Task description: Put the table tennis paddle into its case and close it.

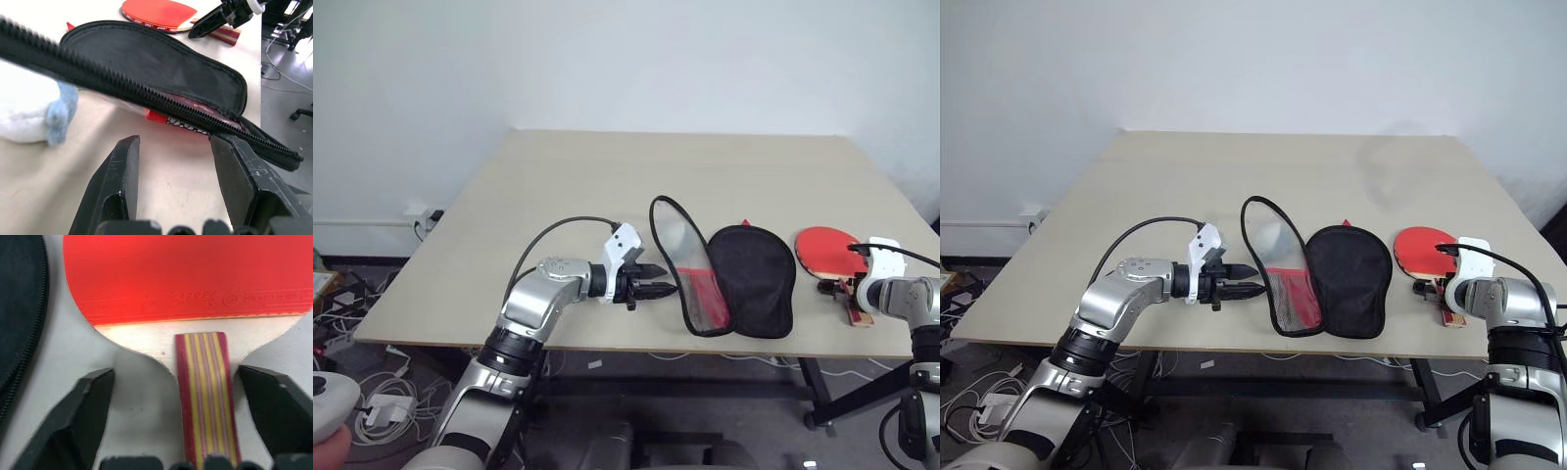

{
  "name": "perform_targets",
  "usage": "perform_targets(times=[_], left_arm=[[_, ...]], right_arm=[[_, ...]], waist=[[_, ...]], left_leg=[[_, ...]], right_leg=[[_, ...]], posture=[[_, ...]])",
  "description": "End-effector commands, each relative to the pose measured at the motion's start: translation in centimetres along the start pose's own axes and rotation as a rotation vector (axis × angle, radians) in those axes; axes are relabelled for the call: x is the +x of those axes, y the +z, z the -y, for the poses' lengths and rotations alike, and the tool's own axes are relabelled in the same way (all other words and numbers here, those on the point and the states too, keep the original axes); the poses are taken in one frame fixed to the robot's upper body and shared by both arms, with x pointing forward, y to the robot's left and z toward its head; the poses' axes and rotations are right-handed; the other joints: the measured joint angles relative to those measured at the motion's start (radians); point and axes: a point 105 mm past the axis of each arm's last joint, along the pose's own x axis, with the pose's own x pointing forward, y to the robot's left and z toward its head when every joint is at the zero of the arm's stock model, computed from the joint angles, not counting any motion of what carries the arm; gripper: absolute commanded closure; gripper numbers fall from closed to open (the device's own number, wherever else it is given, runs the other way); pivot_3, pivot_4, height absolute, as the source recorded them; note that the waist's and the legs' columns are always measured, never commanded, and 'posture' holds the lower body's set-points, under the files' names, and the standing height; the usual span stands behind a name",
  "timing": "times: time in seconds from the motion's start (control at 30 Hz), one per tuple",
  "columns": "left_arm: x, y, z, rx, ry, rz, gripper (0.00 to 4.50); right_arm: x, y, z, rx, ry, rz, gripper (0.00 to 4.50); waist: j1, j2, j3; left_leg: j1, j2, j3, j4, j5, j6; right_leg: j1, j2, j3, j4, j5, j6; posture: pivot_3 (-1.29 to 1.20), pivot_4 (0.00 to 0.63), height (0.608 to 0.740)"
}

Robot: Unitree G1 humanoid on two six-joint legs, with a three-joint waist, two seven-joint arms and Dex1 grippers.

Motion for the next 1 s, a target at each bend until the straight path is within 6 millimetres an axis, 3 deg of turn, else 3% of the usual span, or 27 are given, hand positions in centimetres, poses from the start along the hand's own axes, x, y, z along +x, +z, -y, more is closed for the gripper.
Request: perform_targets(times=[0.03, 0.2, 0.27, 0.43, 0.63, 0.73, 0.87, 1.0], left_arm=[[-0.5, 1.9, 0.1, 0.051, -0.001, 0.046, 2.15], [-0.5, 2.1, 0.0, 0.053, -0.001, 0.046, 2.15], [-0.5, 2.1, -0.1, 0.054, 0.002, 0.047, 2.15], [-0.6, 2.4, -0.5, 0.054, 0.008, 0.048, 2.15], [-0.6, 2.2, -0.8, 0.052, 0.013, 0.039, 2.15], [-0.4, 2.1, -0.7, 0.053, 0.008, 0.038, 2.15], [-0.1, 2.3, -0.8, 0.055, 0.004, 0.038, 2.15], [0.0, 2.3, -0.9, 0.056, 0.003, 0.037, 2.15]], right_arm=[[-0.1, 0.1, 0.4, 0.017, -0.02, -0.013, 1.63], [-0.2, -0.1, 0.5, 0.022, -0.026, -0.015, 3.31], [-0.3, 0.2, 0.6, 0.025, -0.027, 0.002, 3.31], [-2.9, 3.7, -0.8, 0.028, 0.031, 0.14, 3.31], [-6.7, 6.6, -5.0, 0.007, 0.143, 0.248, 3.31], [-6.9, 6.6, -7.1, 0.019, 0.164, 0.247, 3.31], [-6.5, 4.9, -11.8, 0.021, 0.234, 0.212, 3.31], [-5.9, 3.2, -13.1, 0.06, 0.235, 0.183, 3.31]], waist=[[0.0, 0.0, 0.0], [0.0, 0.0, 0.0], [0.0, 0.0, 0.0], [-0.001, 0.002, 0.001], [-0.003, 0.003, 0.002], [-0.001, 0.002, 0.002], [0.001, 0.002, 0.002], [0.006, 0.002, 0.002]], left_leg=[[0.0, 0.0, 0.0, 0.0, 0.0, 0.0], [0.0, 0.0, 0.0, 0.0, 0.0, 0.0], [0.0, 0.0, 0.0, 0.0, 0.0, 0.0], [0.0, 0.0, 0.0, 0.0, 0.0, 0.0], [0.0, 0.002, 0.002, -0.001, 0.0, 0.0], [0.0, 0.003, 0.001, -0.001, 0.0, 0.0], [-0.001, 0.003, 0.001, -0.001, 0.0, 0.0], [-0.002, 0.0, 0.001, -0.001, 0.0, -0.001]], right_leg=[[0.0, 0.0, 0.0, 0.0, 0.0, 0.0], [0.0, 0.0, 0.0, 0.0, 0.0, 0.0], [0.0, 0.0, 0.0, 0.0, 0.0, 0.0], [-0.001, 0.0, 0.0, 0.0, 0.0, 0.0], [-0.002, 0.001, 0.002, 0.001, 0.0, 0.0], [-0.003, 0.001, 0.002, 0.001, 0.0, 0.0], [-0.002, 0.0, 0.001, 0.001, 0.0, 0.0], [-0.004, 0.0, 0.0, 0.002, 0.0, 0.0]], posture=[[0.0, 0.0, 0.715], [0.0, 0.0, 0.715], [0.0, 0.0, 0.715], [0.0, 0.0, 0.715], [0.0, 0.0, 0.715], [0.0, 0.0, 0.715], [0.0, 0.0, 0.715], [0.0, 0.0, 0.715]])
